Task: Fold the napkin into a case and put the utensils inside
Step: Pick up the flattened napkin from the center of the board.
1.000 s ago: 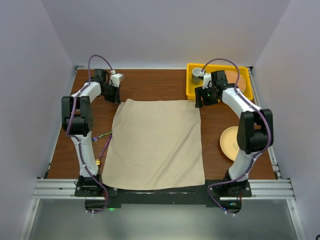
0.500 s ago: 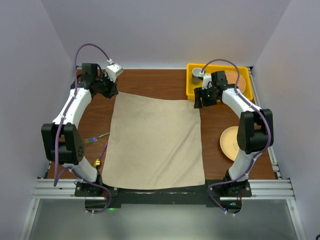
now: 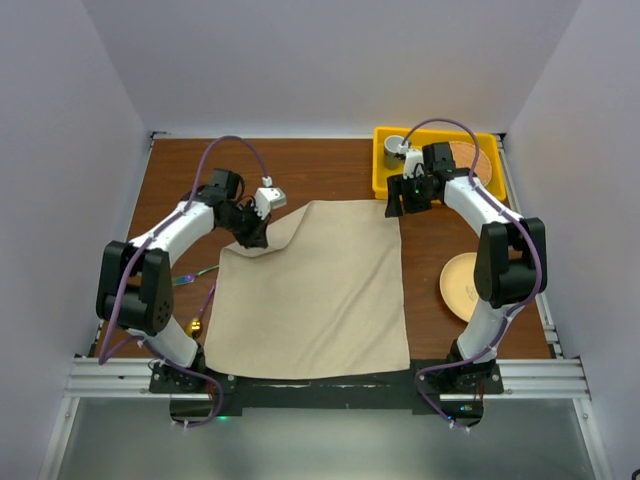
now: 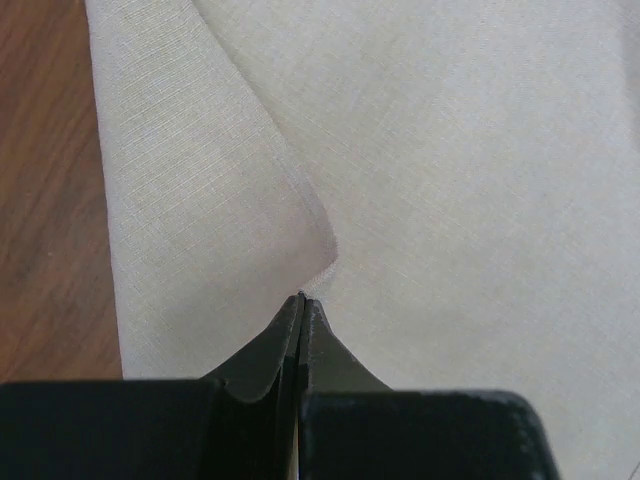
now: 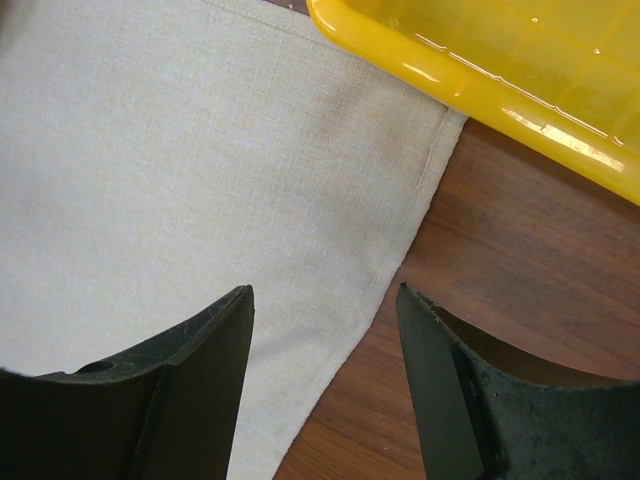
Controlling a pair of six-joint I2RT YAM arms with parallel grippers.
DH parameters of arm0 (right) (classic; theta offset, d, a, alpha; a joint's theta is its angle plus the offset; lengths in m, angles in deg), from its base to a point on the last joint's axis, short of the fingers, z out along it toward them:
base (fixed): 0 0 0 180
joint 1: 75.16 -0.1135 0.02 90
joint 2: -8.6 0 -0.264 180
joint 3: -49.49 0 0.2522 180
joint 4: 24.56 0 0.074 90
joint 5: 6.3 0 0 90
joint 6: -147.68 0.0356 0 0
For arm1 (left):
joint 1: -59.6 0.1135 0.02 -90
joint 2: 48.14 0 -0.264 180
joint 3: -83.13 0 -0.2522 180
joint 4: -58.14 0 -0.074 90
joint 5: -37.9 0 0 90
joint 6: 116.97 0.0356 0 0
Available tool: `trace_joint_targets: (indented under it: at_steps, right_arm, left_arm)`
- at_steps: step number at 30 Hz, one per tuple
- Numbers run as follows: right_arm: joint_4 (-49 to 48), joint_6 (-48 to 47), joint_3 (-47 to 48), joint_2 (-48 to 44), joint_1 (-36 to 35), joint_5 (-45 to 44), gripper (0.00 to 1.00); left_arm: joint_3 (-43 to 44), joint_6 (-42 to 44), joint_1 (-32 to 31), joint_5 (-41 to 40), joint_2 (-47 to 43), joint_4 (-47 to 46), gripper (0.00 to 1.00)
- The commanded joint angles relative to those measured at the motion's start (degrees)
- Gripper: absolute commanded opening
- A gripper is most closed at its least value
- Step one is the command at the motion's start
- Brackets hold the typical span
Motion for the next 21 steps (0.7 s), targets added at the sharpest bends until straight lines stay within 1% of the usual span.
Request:
trace_joint_targets:
  at_steps: [1,2,3,4,5,7,8,11,14,17,21]
  right_arm:
    - [-0.05,0.96,-0.1,-2.95,0.34,1.76,0.63]
    - [-0.13,1.04,-0.36,-3.12,0.34,1.76,0.64]
    - [0.04,1.04,-0.45,-3.13,0.34,1.68,0.64]
    - [0.13,1.04,-0.54,-3.39,0.26,1.67,0.64]
    - [0.04,1.04,-0.8,-3.56,0.26,1.67,0.64]
    - [0.04,1.04,-0.98,-3.65,0.26,1.5,0.64]
    - [0.13,0.96,-1.07,-3.65,0.34,1.5,0.64]
    - [0.22,0.61,-0.98,-3.74,0.34,1.15,0.64]
    - [0.39,0.34,-0.98,-3.74,0.34,0.89,0.64]
    - [0.48,0.25,-0.98,-3.74,0.26,0.71,0.64]
    - [0.48,0.08,-0.89,-3.56,0.34,0.71,0.65]
  left_arm:
    - [0.79,0.98,0.58,-1.24,3.48,-3.56,0.0]
    - [1.05,0.11,0.58,-1.68,4.19,-3.91,0.0]
    - [1.57,-0.25,0.58,-2.03,4.63,-4.52,0.03]
    - [1.75,-0.34,0.5,-1.77,5.25,-4.79,0.07]
    - [2.1,-0.51,0.41,-1.77,5.51,-4.96,0.13]
    - [2.37,-0.86,-0.12,-1.6,5.78,-5.66,0.18]
    - [2.37,-0.52,-0.55,-1.68,5.78,-5.76,0.24]
    - [1.76,0.97,-2.31,-2.12,5.69,-5.67,0.36]
    - [0.97,2.21,-3.19,-2.82,5.43,-5.32,0.43]
    - [0.0,3.26,-4.07,-3.7,5.25,-5.23,0.47]
    - [-1.67,3.53,-5.48,-5.63,5.34,-6.11,0.48]
